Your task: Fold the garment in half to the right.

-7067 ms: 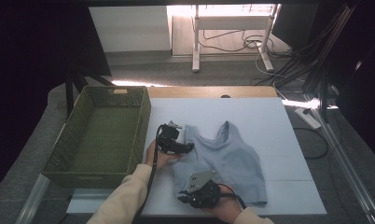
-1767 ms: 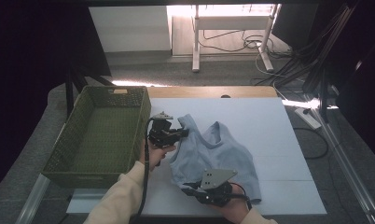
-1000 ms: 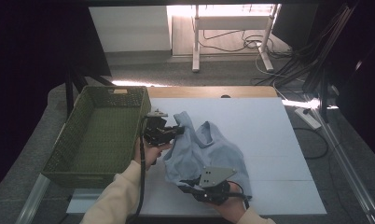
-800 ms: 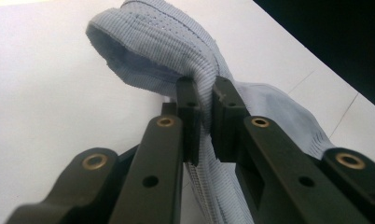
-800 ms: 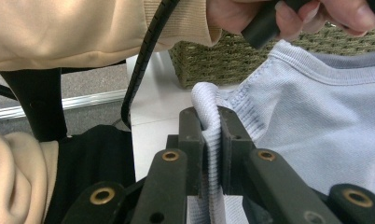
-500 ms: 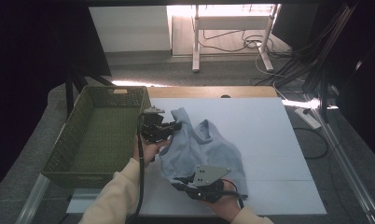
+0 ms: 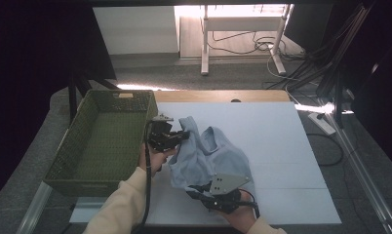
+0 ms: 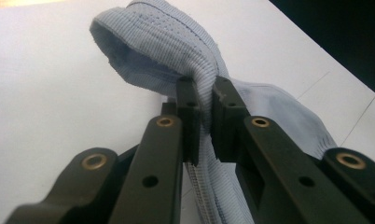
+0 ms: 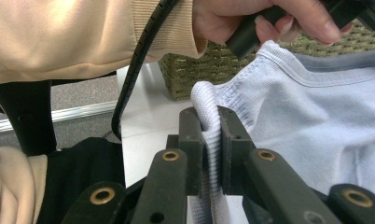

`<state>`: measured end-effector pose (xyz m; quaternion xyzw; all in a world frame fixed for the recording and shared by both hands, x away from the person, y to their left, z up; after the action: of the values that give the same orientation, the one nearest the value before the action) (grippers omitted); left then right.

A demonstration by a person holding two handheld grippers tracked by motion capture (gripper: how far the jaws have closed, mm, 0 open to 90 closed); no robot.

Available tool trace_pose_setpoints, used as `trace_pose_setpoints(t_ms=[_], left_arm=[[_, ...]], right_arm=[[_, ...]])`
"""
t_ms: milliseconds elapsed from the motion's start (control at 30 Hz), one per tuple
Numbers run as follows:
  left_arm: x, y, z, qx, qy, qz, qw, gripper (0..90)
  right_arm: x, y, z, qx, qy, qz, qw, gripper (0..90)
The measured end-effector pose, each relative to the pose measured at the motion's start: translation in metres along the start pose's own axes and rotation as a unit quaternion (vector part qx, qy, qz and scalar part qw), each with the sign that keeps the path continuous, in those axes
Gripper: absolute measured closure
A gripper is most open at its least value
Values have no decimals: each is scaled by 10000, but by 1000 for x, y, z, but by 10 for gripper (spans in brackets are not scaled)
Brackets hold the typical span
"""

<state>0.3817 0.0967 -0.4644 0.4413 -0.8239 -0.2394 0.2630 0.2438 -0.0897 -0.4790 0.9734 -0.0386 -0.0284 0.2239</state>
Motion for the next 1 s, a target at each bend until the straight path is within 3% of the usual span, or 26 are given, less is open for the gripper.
trace_pose_setpoints(t_ms=[567, 1000], left_arm=[[5, -11, 0, -37, -9, -18, 10000, 818], [8, -18, -3, -120, -67, -63, 9999, 817]], right_arm=[[7, 25, 8, 150, -239, 264, 9993, 816], [17, 44, 21, 20, -454, 521, 9976, 816]])
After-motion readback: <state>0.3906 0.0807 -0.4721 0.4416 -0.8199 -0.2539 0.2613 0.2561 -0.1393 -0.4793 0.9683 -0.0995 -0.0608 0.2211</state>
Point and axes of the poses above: each handheld gripper's, and its own axes: y roughly backward along the jaws, z roughly out of its underside, x roughly to its right, the point moved 3 cm from there along -y, roughly forward along the jaws, and after that the axes turned 10 degrees about -z, right-handed, at the moved point
